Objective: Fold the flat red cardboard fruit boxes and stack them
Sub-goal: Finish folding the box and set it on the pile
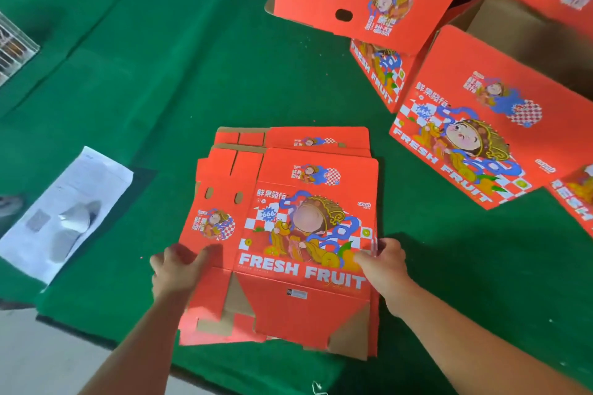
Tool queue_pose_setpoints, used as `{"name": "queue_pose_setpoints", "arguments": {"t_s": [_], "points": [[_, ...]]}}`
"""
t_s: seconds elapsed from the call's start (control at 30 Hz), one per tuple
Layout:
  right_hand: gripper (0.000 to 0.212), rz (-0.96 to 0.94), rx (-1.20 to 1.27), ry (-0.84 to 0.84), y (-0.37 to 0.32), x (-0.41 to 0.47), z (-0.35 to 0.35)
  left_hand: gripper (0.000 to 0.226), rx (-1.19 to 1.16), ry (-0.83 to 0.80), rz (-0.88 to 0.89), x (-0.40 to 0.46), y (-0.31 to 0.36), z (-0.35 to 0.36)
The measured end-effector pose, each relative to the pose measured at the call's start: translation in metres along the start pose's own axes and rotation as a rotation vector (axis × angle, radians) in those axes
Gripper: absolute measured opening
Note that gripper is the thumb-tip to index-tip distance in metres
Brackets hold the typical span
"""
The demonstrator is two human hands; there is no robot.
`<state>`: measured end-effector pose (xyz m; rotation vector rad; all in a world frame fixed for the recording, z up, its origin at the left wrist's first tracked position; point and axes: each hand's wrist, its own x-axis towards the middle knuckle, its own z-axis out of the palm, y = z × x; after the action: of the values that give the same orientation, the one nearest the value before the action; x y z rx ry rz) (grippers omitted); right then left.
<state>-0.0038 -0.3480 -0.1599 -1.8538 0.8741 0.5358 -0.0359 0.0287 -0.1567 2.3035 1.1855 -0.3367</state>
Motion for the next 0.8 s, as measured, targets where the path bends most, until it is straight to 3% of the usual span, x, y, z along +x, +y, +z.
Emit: {"name": "queue_pose_setpoints", "arguments": {"t_s": [0.13,0.27,0.33,0.43,0.53,0.67,0.8], "points": [[0.081,0.107,0.070,-0.124,-0.018,0.008,-0.019,0.102,-0.097,-0.010,-0.001,-0.006,0.013,0.012],[0.059,0.197,0.184,-0.266,-0.032,0.006,-0.049,0.111,-0.288,-0.184,-0.023,-0.002,0.012,0.005],[0.045,0.136,0.246,-0.220,-0.025,0.004,-0.050,0.098,-0.377,-0.255,0.025,-0.013,0.012,0.007],[0.030,-0.022,0.379,-0.118,-0.015,-0.006,-0.054,0.080,-0.467,-0.195,0.098,-0.033,0.008,0.018],[0.024,-0.200,0.460,-0.159,-0.017,-0.013,-0.069,0.065,-0.546,-0.153,0.189,-0.052,0.000,0.023],[0.027,-0.360,0.456,-0.274,-0.032,-0.023,-0.093,0.053,-0.664,-0.140,0.309,-0.065,-0.003,0.008],[0.039,-0.410,0.395,-0.344,-0.033,-0.035,-0.111,0.046,-0.771,-0.351,0.433,-0.066,-0.002,-0.012]]}}
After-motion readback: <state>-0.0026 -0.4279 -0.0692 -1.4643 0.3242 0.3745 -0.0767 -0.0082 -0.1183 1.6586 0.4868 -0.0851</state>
